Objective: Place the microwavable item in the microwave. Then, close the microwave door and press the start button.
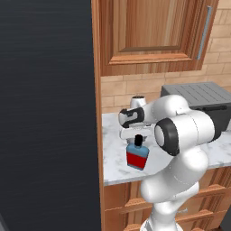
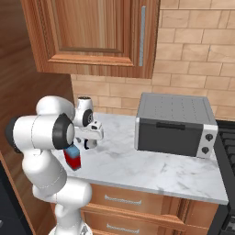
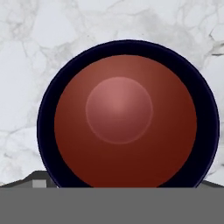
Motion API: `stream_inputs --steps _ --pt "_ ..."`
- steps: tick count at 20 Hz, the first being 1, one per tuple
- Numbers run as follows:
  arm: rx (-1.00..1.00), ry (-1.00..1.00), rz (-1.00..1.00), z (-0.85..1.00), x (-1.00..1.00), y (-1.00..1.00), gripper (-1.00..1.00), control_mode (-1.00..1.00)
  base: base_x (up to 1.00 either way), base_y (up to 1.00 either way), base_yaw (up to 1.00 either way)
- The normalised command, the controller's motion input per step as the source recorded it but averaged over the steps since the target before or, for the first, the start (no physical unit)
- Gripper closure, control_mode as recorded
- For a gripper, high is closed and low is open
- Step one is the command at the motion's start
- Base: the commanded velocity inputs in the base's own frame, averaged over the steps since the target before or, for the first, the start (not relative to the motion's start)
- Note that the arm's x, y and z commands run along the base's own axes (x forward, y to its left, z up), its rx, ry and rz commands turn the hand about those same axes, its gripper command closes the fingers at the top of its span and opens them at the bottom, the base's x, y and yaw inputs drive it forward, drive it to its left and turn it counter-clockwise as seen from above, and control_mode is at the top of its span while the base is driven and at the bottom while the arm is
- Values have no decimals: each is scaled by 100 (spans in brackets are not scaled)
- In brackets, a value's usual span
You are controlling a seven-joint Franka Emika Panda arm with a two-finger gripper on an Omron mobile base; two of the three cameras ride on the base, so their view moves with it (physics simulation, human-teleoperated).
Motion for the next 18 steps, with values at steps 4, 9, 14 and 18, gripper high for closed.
stream_inputs --steps 4,9,14,18 --pt "0 0 0 -12 0 0 100 -100 0 0 0" --pt "0 0 -2 0 -4 0 100 -100 0 0 0" --pt "0 0 -2 -1 0 0 100 -100 0 0 0" --pt "0 0 -1 -3 0 0 100 -100 0 0 0"
